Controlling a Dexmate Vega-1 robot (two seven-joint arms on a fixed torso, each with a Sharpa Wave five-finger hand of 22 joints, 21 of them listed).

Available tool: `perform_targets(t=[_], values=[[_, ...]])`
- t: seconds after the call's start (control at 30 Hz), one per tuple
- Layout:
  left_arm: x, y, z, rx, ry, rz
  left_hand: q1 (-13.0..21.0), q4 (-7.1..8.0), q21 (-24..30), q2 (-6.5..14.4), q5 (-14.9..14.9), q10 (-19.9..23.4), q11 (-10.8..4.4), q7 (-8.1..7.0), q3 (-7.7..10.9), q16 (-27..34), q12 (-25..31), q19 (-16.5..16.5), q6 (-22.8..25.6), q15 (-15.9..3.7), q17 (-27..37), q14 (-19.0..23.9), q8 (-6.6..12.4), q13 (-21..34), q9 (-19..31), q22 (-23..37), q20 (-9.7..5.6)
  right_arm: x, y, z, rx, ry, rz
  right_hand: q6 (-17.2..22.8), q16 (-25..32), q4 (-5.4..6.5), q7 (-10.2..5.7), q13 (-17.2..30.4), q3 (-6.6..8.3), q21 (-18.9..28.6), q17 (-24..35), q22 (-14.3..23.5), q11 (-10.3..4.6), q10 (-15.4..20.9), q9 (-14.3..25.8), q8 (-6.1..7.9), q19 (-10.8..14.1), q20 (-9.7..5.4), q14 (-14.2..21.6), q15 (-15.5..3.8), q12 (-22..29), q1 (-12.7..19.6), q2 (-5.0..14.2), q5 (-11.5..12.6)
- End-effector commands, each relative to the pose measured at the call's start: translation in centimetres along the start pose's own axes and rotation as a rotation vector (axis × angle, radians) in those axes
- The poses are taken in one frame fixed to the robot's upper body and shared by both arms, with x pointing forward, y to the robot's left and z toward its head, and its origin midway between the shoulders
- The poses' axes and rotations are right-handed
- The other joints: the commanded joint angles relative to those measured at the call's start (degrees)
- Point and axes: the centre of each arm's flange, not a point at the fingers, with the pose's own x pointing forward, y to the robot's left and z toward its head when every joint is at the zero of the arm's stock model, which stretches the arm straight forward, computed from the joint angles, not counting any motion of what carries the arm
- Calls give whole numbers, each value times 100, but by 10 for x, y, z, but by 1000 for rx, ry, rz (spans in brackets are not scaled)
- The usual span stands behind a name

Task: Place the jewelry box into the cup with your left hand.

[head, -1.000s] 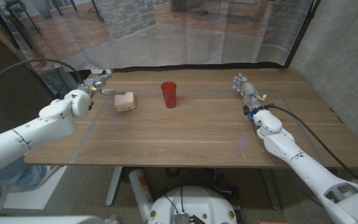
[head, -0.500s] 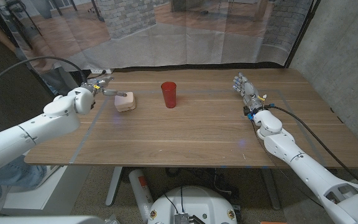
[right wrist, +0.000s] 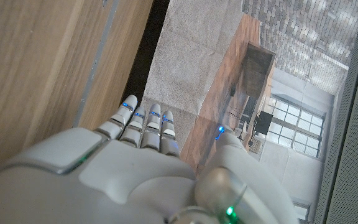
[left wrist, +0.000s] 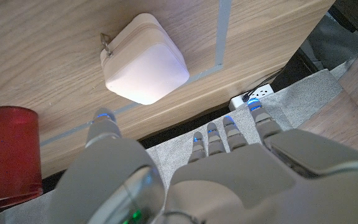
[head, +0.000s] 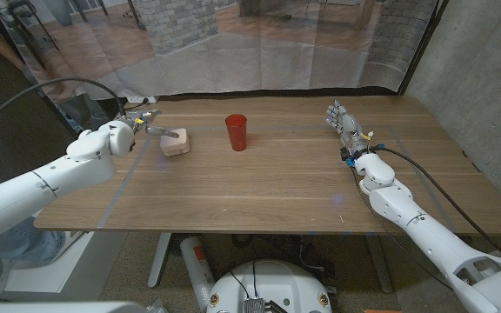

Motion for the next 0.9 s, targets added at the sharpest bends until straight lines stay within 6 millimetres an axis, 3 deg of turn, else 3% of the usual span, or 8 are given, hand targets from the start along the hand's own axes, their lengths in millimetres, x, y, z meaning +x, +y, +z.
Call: perform_targets(t=[0.03, 0.9], values=[[10, -4, 5, 22, -6, -37, -16, -6, -16, 17, -26, -35, 31, -12, -41, 4, -13, -5, -62, 47, 20, 2, -16, 30, 20, 27, 49, 2, 2, 1, -1, -1, 0, 47, -1, -39, -22, 24, 19, -8, 20, 12, -10, 26, 19, -20, 50, 8, 40, 5, -10, -3, 34, -4], [29, -14, 15, 33, -23, -92, 11, -31, -29, 42, -18, -66, 1, -4, -143, 3, -16, -12, -67, 38, 18, -7, -4, 32, 23, 31, 46, 0, 0, -1, 2, -3, -15, 55, -2, -53, -18, 24, 13, -63, 20, 14, -15, 30, 20, -20, 69, 8, 47, 8, -12, -6, 43, -4]])
